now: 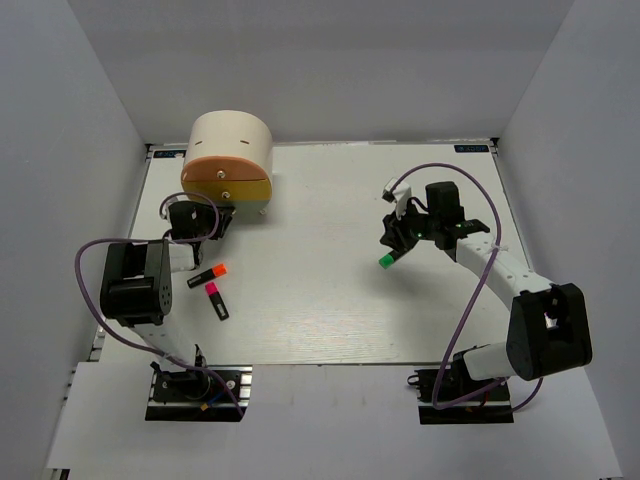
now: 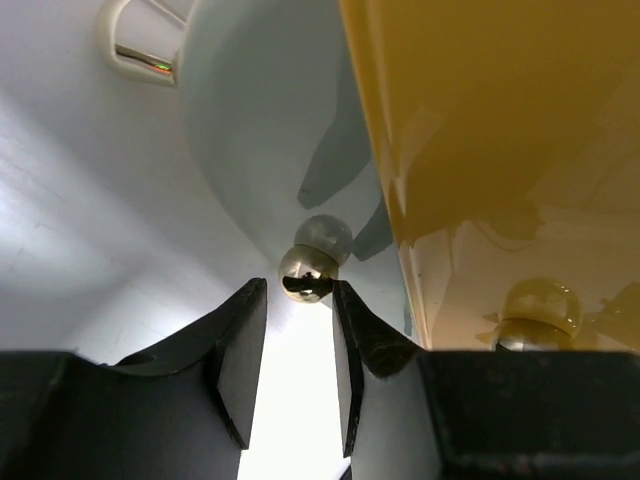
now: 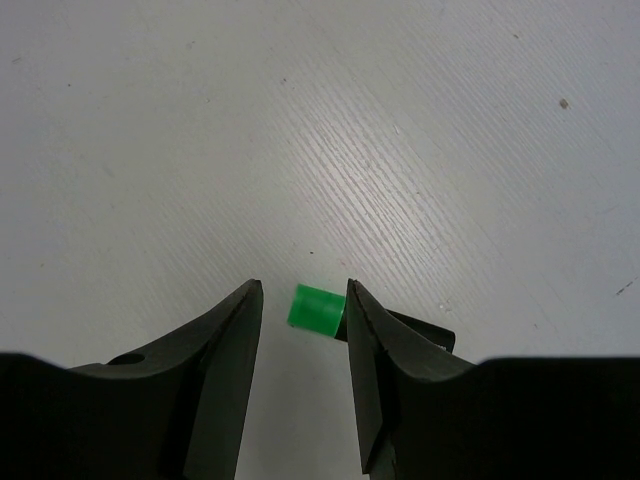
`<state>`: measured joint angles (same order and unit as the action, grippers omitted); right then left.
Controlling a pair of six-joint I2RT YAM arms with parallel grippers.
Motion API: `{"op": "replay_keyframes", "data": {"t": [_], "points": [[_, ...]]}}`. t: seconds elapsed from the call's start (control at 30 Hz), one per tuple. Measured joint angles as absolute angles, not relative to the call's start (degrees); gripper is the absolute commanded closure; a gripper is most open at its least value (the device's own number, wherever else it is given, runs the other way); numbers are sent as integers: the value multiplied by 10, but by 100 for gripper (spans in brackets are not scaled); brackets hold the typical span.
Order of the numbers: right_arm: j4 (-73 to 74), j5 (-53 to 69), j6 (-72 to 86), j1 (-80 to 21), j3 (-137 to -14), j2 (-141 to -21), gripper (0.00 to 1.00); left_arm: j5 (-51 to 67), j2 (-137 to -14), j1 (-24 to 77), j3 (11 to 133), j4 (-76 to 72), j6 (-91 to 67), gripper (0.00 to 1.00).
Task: Sort the stationery into containers
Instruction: Open the drawer in the storage box.
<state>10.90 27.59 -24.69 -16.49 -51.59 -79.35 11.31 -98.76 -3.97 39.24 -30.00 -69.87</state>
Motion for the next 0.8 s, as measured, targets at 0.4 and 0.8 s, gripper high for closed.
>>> {"op": "replay_keyframes", "data": {"t": [0.4, 0.8], "points": [[130, 276, -259, -165, -517, -798, 54, 121, -1007, -40, 391, -345, -708, 62], [137, 276, -262, -164, -520, -799, 54, 125, -1029, -40, 383, -395, -723, 67]]}}
